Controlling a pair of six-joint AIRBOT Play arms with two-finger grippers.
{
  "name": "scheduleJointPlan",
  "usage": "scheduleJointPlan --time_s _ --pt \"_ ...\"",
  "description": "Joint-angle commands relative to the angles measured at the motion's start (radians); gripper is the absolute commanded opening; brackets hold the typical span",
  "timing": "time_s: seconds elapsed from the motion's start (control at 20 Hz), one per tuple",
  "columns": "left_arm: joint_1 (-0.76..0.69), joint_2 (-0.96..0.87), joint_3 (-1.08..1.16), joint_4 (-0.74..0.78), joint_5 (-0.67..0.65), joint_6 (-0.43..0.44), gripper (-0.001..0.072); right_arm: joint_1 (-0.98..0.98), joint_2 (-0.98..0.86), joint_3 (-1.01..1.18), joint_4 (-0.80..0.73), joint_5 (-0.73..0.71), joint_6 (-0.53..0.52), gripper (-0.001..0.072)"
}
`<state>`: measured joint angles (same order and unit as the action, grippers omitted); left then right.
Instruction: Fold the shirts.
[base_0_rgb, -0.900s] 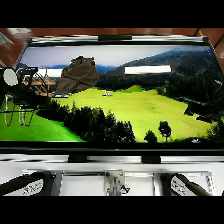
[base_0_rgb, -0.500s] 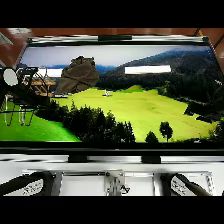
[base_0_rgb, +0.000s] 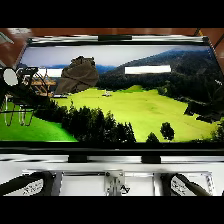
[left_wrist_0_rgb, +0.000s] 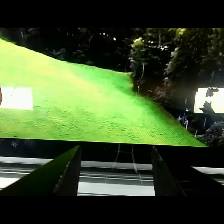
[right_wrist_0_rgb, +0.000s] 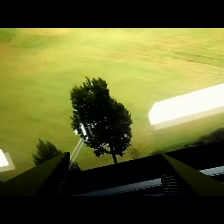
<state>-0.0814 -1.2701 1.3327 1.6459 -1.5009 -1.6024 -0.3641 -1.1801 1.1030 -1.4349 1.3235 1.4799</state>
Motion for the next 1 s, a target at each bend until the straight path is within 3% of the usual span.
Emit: scheduleJointPlan --time_s 0.0,0.25,0.45,0.6,0.65,0.75,0.8,0.85,0.95 --pt "0.000 0.000 0.001 0.000 0.000 0.000 0.0502 0.000 0.001 0.001 0.000 0.000 0.000 0.0677" --pt "0.000 -0.014 0.000 -0.048 0.071 0.000 0.0502 0.000 0.001 0.001 0.005 -0.039 0.002 0.0677" --pt "0.000 -0.056 0.000 -0.182 0.159 0.000 0.0502 0.000 0.001 0.001 0.075 -0.054 0.008 0.0677" --pt "0.000 -0.098 0.000 -0.196 0.230 -0.001 0.0501 0.000 0.001 0.001 0.135 -0.071 0.008 0.0677" --pt "0.000 -0.114 0.000 -0.196 0.272 -0.021 0.0501 0.000 0.001 0.001 0.148 -0.076 0.008 0.0677" --pt "0.000 -0.143 0.000 -0.233 0.348 -0.162 0.0524 0.000 0.001 0.001 0.155 -0.078 0.008 0.0677" --pt "0.000 -0.160 0.006 -0.270 0.451 -0.122 0.0542 0.000 0.001 0.001 0.155 -0.079 0.009 0.0677" --pt "0.000 -0.186 0.034 -0.310 0.544 0.003 0.0538 0.000 0.001 0.001 0.155 -0.079 0.009 0.0677" --pt "0.000 -0.306 0.178 -0.346 0.616 0.112 0.0540 0.000 0.001 0.001 0.155 -0.080 0.009 0.0677"
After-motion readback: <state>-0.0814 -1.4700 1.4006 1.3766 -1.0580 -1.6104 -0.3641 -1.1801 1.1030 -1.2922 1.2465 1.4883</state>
